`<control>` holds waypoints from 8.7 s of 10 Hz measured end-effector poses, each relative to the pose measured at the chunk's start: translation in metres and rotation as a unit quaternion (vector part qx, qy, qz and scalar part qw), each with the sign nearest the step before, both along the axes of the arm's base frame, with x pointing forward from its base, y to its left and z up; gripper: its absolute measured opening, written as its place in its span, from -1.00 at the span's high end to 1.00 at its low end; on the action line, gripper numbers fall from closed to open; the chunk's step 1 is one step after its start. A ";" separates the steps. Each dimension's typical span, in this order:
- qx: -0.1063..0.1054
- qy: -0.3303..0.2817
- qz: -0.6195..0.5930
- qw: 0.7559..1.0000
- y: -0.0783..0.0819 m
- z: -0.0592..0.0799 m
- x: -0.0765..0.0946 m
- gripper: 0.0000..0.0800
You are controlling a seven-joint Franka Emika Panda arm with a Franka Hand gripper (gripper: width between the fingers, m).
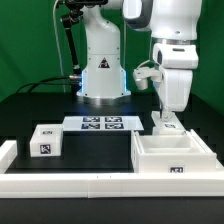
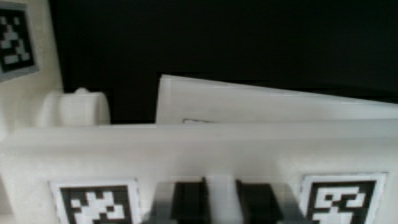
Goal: Assemble cabinet
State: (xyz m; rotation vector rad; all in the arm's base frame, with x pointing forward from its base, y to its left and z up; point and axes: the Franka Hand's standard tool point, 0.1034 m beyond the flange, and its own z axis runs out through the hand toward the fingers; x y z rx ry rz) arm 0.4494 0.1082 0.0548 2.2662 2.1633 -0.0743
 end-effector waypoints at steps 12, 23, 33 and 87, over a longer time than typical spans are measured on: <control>-0.002 -0.004 -0.002 1.000 0.002 0.006 0.017 0.82; -0.001 -0.008 -0.017 1.000 0.004 0.003 0.052 0.82; 0.002 -0.014 0.000 1.000 -0.001 0.002 0.088 0.82; 0.006 0.028 -0.080 0.996 0.011 -0.040 -0.041 0.78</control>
Offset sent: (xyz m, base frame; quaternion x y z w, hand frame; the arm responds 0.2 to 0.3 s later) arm 0.0119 0.0022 0.0054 0.0071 -0.0095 -0.0015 0.9999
